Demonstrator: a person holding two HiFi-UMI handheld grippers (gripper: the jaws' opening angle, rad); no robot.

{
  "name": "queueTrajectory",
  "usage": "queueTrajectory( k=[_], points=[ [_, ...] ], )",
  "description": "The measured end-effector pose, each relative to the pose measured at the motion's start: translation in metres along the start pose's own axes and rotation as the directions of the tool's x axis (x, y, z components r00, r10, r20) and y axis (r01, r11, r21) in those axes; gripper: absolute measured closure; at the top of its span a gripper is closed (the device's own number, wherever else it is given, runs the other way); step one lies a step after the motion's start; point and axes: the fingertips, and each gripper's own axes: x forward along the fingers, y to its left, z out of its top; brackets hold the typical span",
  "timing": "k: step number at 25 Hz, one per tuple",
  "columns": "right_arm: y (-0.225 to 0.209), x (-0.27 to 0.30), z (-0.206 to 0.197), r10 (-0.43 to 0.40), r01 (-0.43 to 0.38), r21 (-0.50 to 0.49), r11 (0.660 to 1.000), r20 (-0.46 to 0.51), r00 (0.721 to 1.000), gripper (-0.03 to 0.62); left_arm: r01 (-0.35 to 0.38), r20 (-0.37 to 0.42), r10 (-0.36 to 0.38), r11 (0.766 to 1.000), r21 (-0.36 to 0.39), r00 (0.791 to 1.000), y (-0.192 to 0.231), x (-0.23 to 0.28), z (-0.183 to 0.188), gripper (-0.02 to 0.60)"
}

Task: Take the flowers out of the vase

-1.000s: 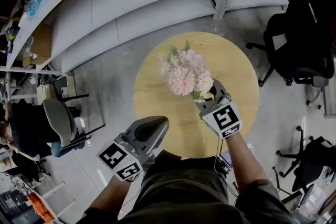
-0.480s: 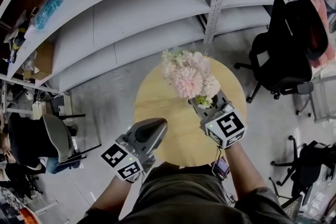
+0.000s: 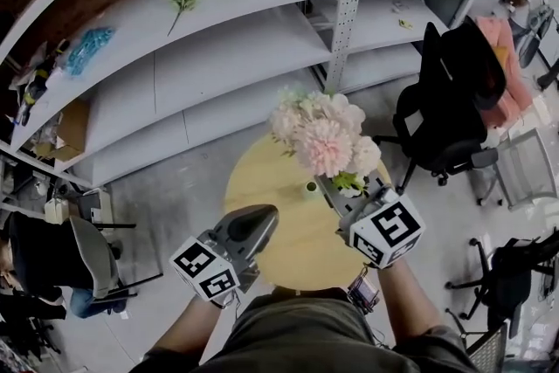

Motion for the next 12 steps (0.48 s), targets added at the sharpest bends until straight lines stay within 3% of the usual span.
queueTrajectory(
  k=[12],
  points=[
    [0.028,-0.028,0.020,-0.027,0.027,0.035,0.999,0.015,1.000,0.538,0.045,0.039,-0.048,0.996,0.072,0.998,-0.016,-0.006,0.019,0.558]
  ],
)
